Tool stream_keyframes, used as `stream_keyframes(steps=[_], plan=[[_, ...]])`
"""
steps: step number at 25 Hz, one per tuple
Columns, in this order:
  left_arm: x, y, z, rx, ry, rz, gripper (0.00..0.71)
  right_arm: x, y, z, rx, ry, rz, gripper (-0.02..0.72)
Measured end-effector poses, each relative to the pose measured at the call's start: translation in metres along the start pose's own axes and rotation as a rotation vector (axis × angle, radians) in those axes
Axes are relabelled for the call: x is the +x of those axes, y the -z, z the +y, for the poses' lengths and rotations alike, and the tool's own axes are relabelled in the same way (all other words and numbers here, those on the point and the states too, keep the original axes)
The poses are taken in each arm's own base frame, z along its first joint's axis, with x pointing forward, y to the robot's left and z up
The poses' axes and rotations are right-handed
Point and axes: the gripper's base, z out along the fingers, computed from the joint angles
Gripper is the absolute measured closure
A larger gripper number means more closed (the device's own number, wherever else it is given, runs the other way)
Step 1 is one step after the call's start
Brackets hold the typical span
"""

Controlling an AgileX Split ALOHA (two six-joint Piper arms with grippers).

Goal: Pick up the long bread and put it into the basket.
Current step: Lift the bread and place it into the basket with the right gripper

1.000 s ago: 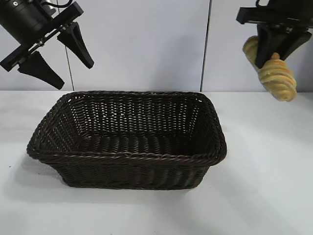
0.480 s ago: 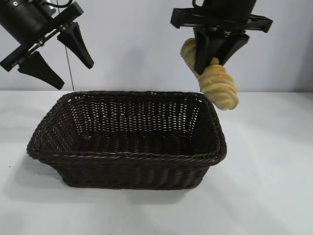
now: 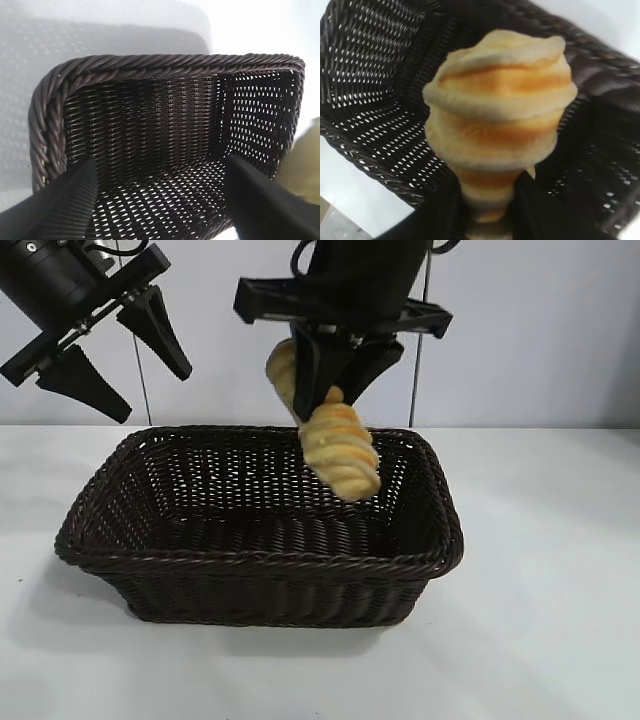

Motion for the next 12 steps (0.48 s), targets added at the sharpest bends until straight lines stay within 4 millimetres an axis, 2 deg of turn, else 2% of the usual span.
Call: stream_keyframes(steps=[4, 6, 8, 12], plan=[[0.0, 0.0, 0.0, 0.0, 0.0, 0.0, 0.195, -0.0003, -0.0078, -0.0007, -0.004, -0.002, 0.007, 0.51], [0.0, 0.0, 0.0, 0.0, 0.0, 0.0, 0.195, -0.0012, -0.0078, -0.0005, -0.006, 0.0, -0.003, 0.469], [0.0, 0.0, 0.0, 0.0, 0.0, 0.0, 0.195, -0.0014, -0.0078, -0.0005, -0.006, 0.0, -0.006, 0.399], [0.0, 0.0, 0.0, 0.0, -0.001, 0.0, 0.195, -0.0016, -0.0062, -0.0002, -0.006, 0.0, -0.009, 0.192]])
